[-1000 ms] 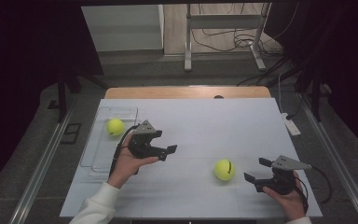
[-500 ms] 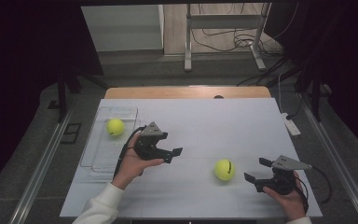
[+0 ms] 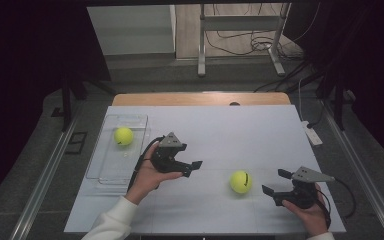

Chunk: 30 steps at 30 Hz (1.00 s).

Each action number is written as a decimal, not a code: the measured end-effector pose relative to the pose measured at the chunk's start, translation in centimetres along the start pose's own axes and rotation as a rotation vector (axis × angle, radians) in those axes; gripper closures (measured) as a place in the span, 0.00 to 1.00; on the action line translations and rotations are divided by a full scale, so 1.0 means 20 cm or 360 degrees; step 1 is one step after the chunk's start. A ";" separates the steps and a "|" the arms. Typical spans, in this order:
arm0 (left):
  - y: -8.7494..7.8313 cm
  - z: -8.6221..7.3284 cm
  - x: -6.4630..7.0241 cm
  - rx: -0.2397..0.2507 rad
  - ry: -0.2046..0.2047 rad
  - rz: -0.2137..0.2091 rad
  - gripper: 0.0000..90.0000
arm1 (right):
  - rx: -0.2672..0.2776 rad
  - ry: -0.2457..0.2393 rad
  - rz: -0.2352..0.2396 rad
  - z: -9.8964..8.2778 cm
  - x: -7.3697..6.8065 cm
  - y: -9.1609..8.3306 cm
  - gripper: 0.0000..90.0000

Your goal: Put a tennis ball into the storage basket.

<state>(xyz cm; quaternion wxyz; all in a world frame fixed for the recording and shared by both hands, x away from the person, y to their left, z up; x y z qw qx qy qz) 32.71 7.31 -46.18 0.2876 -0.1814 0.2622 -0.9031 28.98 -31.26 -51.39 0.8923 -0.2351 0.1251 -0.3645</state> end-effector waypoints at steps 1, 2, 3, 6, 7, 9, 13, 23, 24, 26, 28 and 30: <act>0.00 0.00 0.00 -0.0002 0.0002 0.0000 0.17 | 0.0000 0.0000 0.0000 0.00 0.00 0.00 0.13; 0.01 0.00 0.01 -0.0005 0.0004 -0.0004 0.17 | -0.0001 0.0000 0.0000 0.00 0.00 0.00 0.13; 0.01 0.00 0.01 -0.0005 0.0004 -0.0004 0.17 | -0.0001 0.0000 0.0000 0.00 0.00 0.00 0.13; 0.02 0.01 0.02 -0.0006 0.0005 -0.0011 0.17 | 0.0000 0.0000 0.0000 0.00 0.00 0.00 0.13; 0.02 0.01 0.02 -0.0004 0.0011 -0.0012 0.17 | 0.0000 0.0001 0.0000 0.00 0.00 0.00 0.13; 0.03 0.01 0.02 -0.0007 0.0015 -0.0017 0.17 | -0.0002 -0.0001 -0.0003 0.00 0.00 0.00 0.13; 0.03 0.01 0.03 -0.0009 0.0020 -0.0022 0.17 | -0.0002 0.0000 -0.0004 0.00 0.00 0.00 0.13; 0.08 0.03 0.05 -0.0025 0.0039 -0.0041 0.17 | -0.0004 0.0004 -0.0005 0.00 0.00 0.00 0.13; 0.09 0.04 0.06 -0.0031 0.0044 -0.0045 0.17 | -0.0003 0.0005 -0.0006 0.00 0.00 0.00 0.13; 0.12 0.04 0.06 -0.0047 0.0055 -0.0052 0.17 | 0.0000 0.0008 -0.0011 0.00 0.00 0.00 0.13; 0.13 0.04 0.07 -0.0056 0.0067 -0.0058 0.17 | 0.0006 0.0013 -0.0010 0.00 0.00 -0.01 0.13; 0.15 0.05 0.07 -0.0062 0.0067 -0.0065 0.17 | 0.0007 0.0014 -0.0012 0.00 0.00 -0.01 0.13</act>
Point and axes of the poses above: each handheld gripper's, and its own axes: y roughly forward along the jaws, z roughly out of its top, x roughly to its right, the point moved 2 cm from there along y, roughly forward along the jaws, and after that the axes turned 1 degree about -y, right-handed, at the moved point
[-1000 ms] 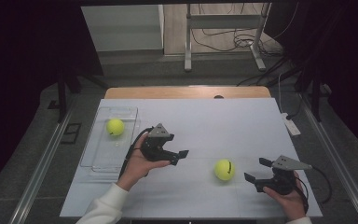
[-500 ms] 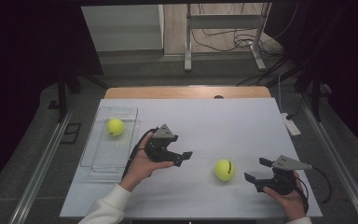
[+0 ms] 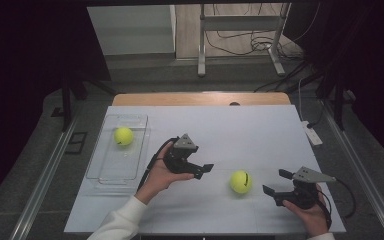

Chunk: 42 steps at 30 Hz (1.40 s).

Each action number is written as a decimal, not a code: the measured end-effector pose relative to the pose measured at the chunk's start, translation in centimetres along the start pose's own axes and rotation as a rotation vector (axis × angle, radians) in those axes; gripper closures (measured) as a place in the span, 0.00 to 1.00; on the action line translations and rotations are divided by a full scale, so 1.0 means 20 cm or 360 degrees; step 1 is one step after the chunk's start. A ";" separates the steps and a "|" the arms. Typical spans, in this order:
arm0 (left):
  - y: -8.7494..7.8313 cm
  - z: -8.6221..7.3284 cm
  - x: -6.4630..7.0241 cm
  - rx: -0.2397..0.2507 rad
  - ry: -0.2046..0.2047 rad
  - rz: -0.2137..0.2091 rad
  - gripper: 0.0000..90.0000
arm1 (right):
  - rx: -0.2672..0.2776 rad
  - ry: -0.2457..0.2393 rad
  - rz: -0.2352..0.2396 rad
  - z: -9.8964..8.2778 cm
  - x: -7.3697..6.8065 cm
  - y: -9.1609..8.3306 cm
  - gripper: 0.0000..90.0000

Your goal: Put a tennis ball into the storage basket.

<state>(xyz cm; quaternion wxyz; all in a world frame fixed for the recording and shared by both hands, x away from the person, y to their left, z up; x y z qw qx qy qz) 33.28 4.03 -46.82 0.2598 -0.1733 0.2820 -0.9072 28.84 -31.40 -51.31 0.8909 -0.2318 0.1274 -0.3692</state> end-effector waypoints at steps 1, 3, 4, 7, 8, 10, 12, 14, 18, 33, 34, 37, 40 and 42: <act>0.01 0.00 0.00 -0.0002 0.0005 -0.0004 0.17 | 0.0001 0.0000 0.0000 0.00 0.00 0.00 0.13; 0.02 0.01 0.01 -0.0006 0.0014 -0.0010 0.17 | 0.0001 0.0000 0.0000 0.00 0.00 0.00 0.13; 0.03 0.01 0.01 -0.0009 0.0019 -0.0013 0.17 | 0.0001 0.0000 0.0000 0.00 0.00 0.00 0.13; 0.04 0.03 0.02 -0.0005 0.0027 -0.0018 0.17 | 0.0001 -0.0002 -0.0001 0.00 0.00 0.00 0.13; 0.04 0.04 0.02 -0.0011 0.0037 -0.0018 0.17 | 0.0000 -0.0002 -0.0001 0.00 0.00 0.00 0.13; 0.05 0.05 0.03 -0.0013 0.0039 -0.0019 0.17 | -0.0001 0.0000 -0.0001 0.00 0.00 0.00 0.13; 0.06 0.05 0.03 -0.0012 0.0042 -0.0023 0.17 | 0.0000 -0.0001 -0.0002 0.00 0.00 0.00 0.13; 0.06 0.06 0.04 -0.0014 0.0045 -0.0027 0.17 | 0.0000 -0.0004 -0.0003 0.00 0.00 -0.01 0.13; 0.08 0.07 0.05 -0.0021 0.0055 -0.0032 0.17 | -0.0002 -0.0004 -0.0002 0.00 0.00 -0.01 0.13; 0.14 0.10 0.06 -0.0035 0.0048 -0.0055 0.17 | -0.0001 -0.0002 0.0000 0.00 0.00 0.00 0.13; 0.14 0.10 0.06 -0.0031 0.0047 -0.0057 0.17 | 0.0000 -0.0002 0.0000 0.00 0.00 0.00 0.13; 0.15 0.12 0.07 -0.0032 0.0043 -0.0062 0.17 | -0.0001 -0.0002 0.0001 0.00 0.00 0.00 0.13; 0.17 0.12 0.07 -0.0037 0.0047 -0.0066 0.17 | 0.0000 -0.0001 0.0001 0.00 0.00 -0.01 0.13; 0.18 0.13 0.07 -0.0042 0.0043 -0.0071 0.17 | 0.0000 -0.0002 0.0002 0.00 0.00 0.00 0.13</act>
Point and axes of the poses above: each handheld gripper's, and its own axes: y roughly forward along the jaws, z roughly out of its top, x roughly to its right, the point moved 2 cm from there along y, roughly forward along the jaws, and after that the axes turned 1 degree about -y, right-handed, at the moved point
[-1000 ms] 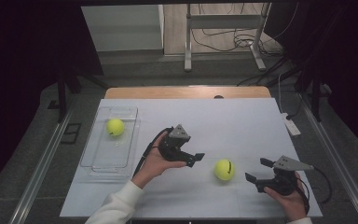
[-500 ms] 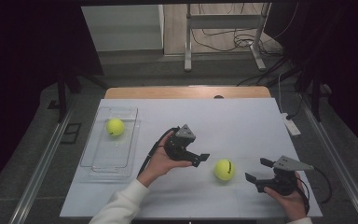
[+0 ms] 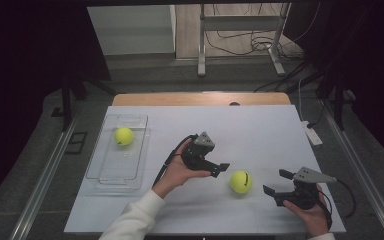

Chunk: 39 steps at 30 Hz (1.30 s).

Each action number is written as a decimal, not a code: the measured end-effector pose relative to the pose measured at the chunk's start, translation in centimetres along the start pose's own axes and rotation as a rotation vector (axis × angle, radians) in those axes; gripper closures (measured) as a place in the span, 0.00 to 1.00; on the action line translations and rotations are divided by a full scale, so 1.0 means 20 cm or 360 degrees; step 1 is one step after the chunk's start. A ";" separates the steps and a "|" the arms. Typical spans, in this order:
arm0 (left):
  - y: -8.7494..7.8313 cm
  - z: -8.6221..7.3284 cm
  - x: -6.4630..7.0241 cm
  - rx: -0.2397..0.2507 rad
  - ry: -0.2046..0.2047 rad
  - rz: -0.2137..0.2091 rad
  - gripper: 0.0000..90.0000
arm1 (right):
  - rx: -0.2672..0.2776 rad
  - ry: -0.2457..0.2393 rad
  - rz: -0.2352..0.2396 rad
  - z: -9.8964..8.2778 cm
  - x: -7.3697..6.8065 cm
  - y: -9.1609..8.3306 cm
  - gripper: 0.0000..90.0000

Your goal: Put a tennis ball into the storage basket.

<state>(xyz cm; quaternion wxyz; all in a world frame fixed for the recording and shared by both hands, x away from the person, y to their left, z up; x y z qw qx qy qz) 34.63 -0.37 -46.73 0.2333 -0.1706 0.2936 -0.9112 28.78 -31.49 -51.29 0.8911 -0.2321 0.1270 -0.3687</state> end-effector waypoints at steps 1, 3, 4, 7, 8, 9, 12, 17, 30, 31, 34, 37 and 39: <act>0.01 0.00 0.00 0.0000 -0.0001 -0.0002 0.17 | 0.0000 0.0000 0.0000 0.00 0.00 0.00 0.13; 0.02 0.01 0.01 -0.0004 0.0001 -0.0007 0.17 | 0.0001 -0.0001 0.0000 0.00 0.00 0.00 0.13; 0.02 0.01 0.01 -0.0004 0.0001 -0.0007 0.17 | 0.0002 -0.0001 0.0000 0.00 0.00 0.00 0.13; 0.04 0.02 0.01 -0.0011 0.0004 -0.0016 0.17 | 0.0001 0.0003 0.0002 0.00 0.00 0.00 0.13; 0.04 0.02 0.02 -0.0012 0.0005 -0.0017 0.17 | 0.0001 0.0004 0.0003 0.00 0.00 0.00 0.13; 0.05 0.03 0.02 -0.0016 0.0005 -0.0020 0.17 | 0.0002 0.0004 0.0005 0.00 0.00 0.00 0.13; 0.06 0.03 0.03 -0.0017 0.0005 -0.0034 0.17 | 0.0003 0.0000 0.0006 0.00 0.00 0.00 0.13; 0.08 0.05 0.04 -0.0022 0.0006 -0.0060 0.17 | 0.0003 0.0001 0.0003 0.00 0.00 0.00 0.13; 0.15 0.06 0.10 -0.0069 0.0023 -0.0120 0.16 | 0.0004 0.0008 -0.0001 0.00 0.01 -0.01 0.13; 0.15 0.06 0.10 -0.0071 0.0024 -0.0123 0.16 | 0.0006 0.0006 -0.0002 0.00 0.01 -0.01 0.13; 0.16 0.06 0.11 -0.0082 0.0032 -0.0131 0.16 | 0.0003 0.0010 -0.0003 0.00 0.01 -0.01 0.13; 0.18 0.06 0.11 -0.0086 0.0033 -0.0139 0.16 | 0.0001 0.0010 -0.0002 0.00 0.01 -0.01 0.13; 0.18 0.06 0.12 -0.0090 0.0036 -0.0142 0.16 | 0.0000 0.0010 -0.0002 0.00 0.01 -0.01 0.13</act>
Point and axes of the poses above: each handheld gripper's, and its own axes: y roughly forward along the jaws, z roughly out of its top, x roughly to its right, the point moved 2 cm from there along y, roughly forward along the jaws, and after that the axes turned 1 degree about -y, right-handed, at the moved point
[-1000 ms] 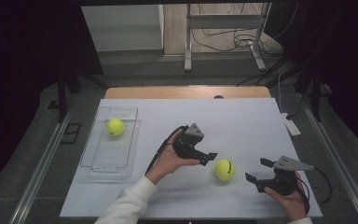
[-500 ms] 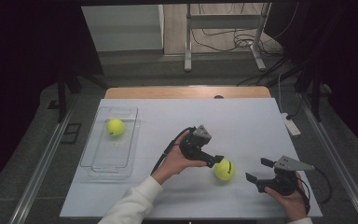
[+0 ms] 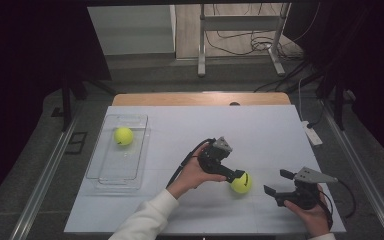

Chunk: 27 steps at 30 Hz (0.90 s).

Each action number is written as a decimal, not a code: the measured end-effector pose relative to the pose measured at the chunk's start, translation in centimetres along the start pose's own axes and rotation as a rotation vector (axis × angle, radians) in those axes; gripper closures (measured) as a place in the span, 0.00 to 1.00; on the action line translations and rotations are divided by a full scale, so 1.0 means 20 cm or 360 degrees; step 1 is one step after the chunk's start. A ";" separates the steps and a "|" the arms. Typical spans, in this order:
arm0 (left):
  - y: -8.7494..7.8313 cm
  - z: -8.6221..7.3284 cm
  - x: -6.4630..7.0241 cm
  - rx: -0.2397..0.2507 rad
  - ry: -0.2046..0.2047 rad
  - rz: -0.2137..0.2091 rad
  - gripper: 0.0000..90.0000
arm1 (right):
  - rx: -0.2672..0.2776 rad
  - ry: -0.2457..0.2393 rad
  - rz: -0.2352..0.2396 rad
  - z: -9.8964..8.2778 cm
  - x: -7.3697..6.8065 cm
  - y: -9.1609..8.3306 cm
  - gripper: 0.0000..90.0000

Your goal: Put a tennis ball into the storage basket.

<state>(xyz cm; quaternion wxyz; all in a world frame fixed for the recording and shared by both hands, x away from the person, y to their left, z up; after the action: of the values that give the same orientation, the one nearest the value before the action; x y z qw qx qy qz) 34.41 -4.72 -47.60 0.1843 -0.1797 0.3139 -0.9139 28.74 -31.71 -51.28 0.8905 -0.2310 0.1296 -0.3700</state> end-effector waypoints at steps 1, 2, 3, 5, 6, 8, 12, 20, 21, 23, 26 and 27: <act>0.00 0.00 0.00 -0.0001 -0.0002 -0.0003 0.16 | 0.0001 0.0000 -0.0002 0.00 0.00 0.00 0.13; 0.01 0.00 0.00 -0.0007 0.0000 -0.0004 0.16 | 0.0002 0.0000 -0.0003 0.00 0.00 0.00 0.13; 0.01 0.00 0.00 -0.0007 0.0000 -0.0004 0.16 | 0.0002 0.0000 -0.0003 0.00 0.00 0.00 0.13; 0.02 -0.01 0.01 -0.0012 0.0001 -0.0009 0.16 | 0.0004 0.0002 -0.0001 0.00 0.00 0.00 0.13; 0.02 -0.01 0.01 -0.0012 0.0001 -0.0009 0.16 | 0.0004 0.0002 -0.0001 0.00 0.00 0.00 0.13; 0.02 -0.01 0.01 -0.0014 -0.0002 -0.0012 0.16 | 0.0002 0.0001 -0.0001 0.00 0.00 0.00 0.13; 0.03 -0.01 0.02 -0.0018 0.0005 -0.0020 0.15 | 0.0000 0.0000 -0.0003 0.00 0.00 0.00 0.13; 0.06 -0.01 0.03 -0.0032 0.0000 -0.0034 0.15 | 0.0001 0.0002 -0.0003 0.00 0.00 0.00 0.13; 0.07 -0.01 0.03 -0.0036 0.0003 -0.0037 0.15 | 0.0001 0.0003 -0.0003 0.00 0.00 0.00 0.13; 0.09 -0.01 0.03 -0.0044 -0.0005 -0.0043 0.15 | -0.0004 0.0003 -0.0007 0.00 0.01 0.00 0.13; 0.10 -0.01 0.04 -0.0055 0.0003 -0.0054 0.15 | -0.0005 0.0002 -0.0011 -0.01 0.01 0.00 0.13; 0.12 -0.01 0.04 -0.0061 0.0006 -0.0060 0.15 | -0.0003 0.0002 -0.0011 -0.01 0.01 0.00 0.13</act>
<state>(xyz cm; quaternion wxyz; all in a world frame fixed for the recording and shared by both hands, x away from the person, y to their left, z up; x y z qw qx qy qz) 34.13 -6.64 -49.10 0.1629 -0.1873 0.3283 -0.9114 28.82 -31.85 -51.40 0.8889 -0.2320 0.1297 -0.3731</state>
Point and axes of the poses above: each handheld gripper's, and its own axes: y roughly forward along the jaws, z roughly out of its top, x roughly to its right, the point moved 2 cm from there along y, roughly forward along the jaws, and after that the axes turned 1 degree about -y, right-handed, at the moved point
